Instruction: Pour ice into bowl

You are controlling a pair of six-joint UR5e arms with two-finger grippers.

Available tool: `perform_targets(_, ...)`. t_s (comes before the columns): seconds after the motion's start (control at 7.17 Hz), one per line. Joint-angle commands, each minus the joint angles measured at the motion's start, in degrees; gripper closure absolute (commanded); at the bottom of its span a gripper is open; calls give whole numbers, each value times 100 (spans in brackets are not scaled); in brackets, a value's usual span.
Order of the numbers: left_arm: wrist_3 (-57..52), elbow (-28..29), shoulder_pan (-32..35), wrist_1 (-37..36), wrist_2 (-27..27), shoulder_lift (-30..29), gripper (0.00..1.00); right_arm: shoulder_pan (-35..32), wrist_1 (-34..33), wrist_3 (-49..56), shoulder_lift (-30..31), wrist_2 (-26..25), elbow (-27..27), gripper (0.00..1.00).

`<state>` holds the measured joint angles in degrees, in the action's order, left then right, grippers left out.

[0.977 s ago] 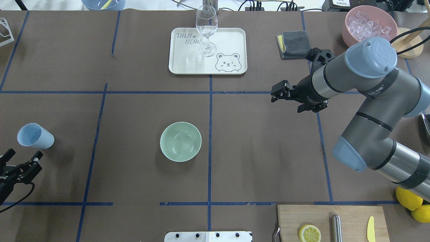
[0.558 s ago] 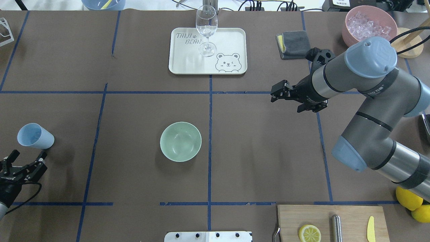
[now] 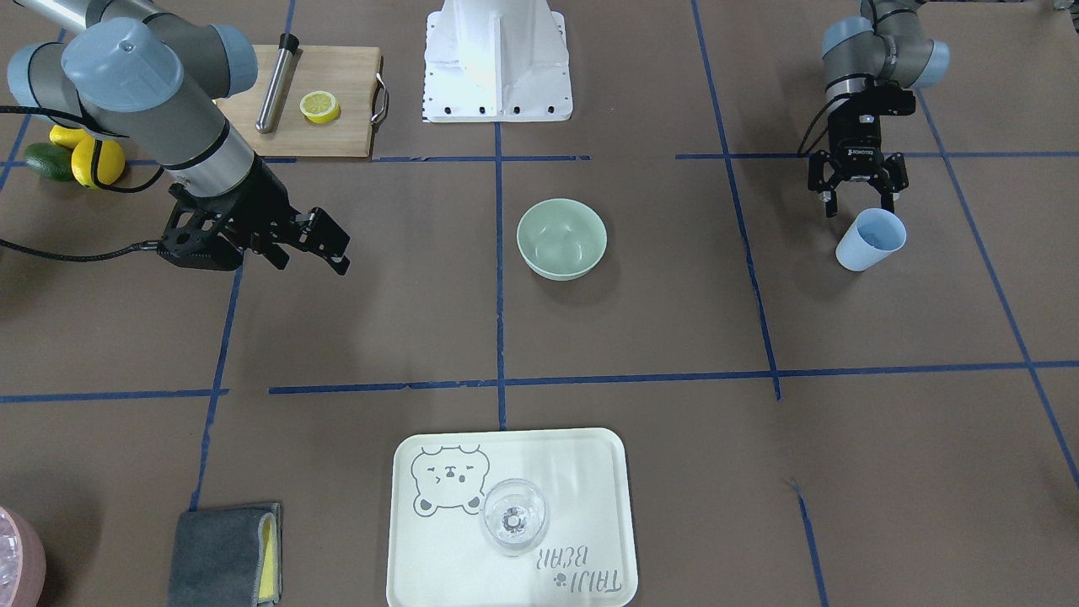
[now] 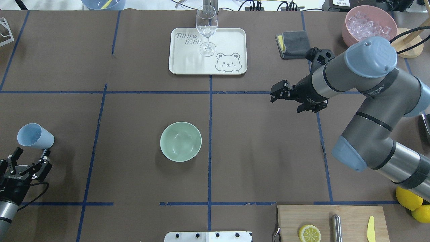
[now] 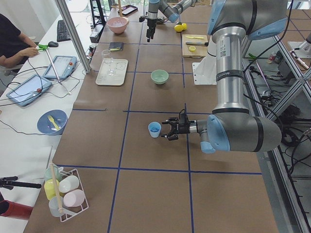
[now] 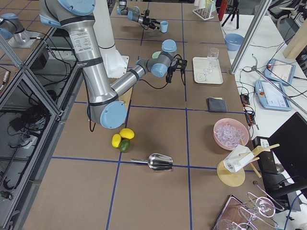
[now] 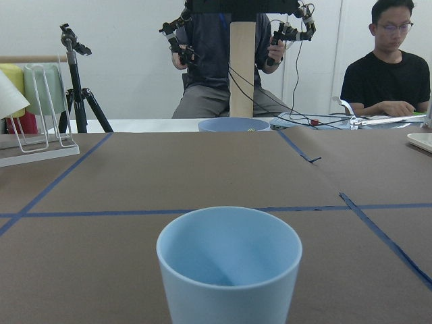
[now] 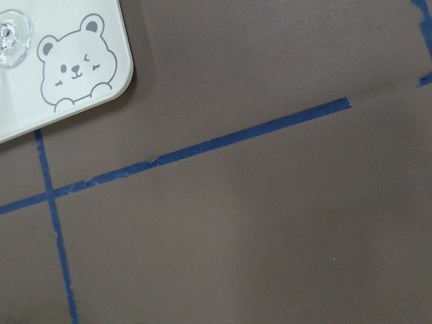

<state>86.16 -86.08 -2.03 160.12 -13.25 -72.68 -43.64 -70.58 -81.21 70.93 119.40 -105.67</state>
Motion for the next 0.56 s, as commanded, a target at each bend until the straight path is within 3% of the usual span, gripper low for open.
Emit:
perform_targets(0.0,-12,92,1,10,77,-80,1,-4,0,0,0,4,-15,0)
perform_targets(0.42,-29,188,202,1,-11,-141,1,-4,0,0,0,13,-32,0)
